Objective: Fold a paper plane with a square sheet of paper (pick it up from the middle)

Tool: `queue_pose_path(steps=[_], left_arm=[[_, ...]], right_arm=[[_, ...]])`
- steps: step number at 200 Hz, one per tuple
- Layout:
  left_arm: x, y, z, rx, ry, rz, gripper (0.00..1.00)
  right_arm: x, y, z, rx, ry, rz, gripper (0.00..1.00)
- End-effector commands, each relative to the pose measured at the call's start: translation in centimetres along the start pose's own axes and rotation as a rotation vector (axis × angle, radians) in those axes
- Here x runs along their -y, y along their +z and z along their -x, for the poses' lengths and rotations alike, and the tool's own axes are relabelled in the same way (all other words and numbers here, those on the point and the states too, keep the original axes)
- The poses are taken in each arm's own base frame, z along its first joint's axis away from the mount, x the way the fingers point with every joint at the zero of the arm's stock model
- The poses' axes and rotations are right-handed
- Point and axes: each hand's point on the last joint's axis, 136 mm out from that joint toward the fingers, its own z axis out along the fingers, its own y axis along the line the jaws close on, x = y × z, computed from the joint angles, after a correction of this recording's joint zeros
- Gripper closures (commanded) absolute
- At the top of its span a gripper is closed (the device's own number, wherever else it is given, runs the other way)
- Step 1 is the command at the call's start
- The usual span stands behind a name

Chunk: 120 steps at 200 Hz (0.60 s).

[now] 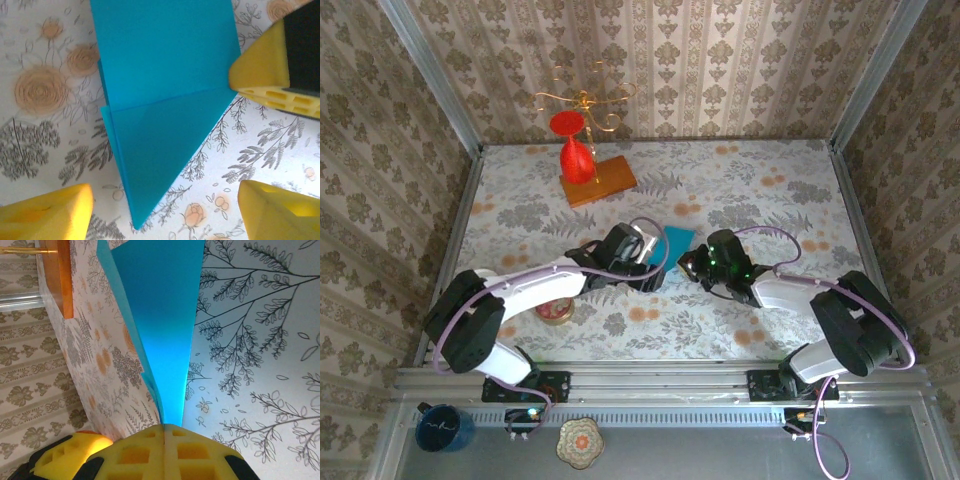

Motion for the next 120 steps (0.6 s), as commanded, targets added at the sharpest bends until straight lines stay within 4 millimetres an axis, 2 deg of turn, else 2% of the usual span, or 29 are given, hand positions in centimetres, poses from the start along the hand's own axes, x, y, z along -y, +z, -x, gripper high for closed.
queue_pose_path(steps=[1,56,79,120], left_arm=[[0.0,0.9,1.0,0.064,0.23,0.064,0.24],[3.2,2.7,1.1,0.18,0.422,-0.051,0.31],[3.5,3.6,0.8,0.199,0.442,-0.072,0.36],[3.0,4.9,-0.1,0.204,0.454,-0.058,0.46]], right_arm=[[-0.4,-0.8,-0.2,-0.037,0.0,-0.014,0.98],[-1.0,-1.1,0.6,-0.045,0.057,0.026,0.99],[-1.3,-1.2,0.9,-0.048,0.074,0.043,0.99],[-1.3,-1.1,1.2,-0.057,0.102,0.059,0.98]])
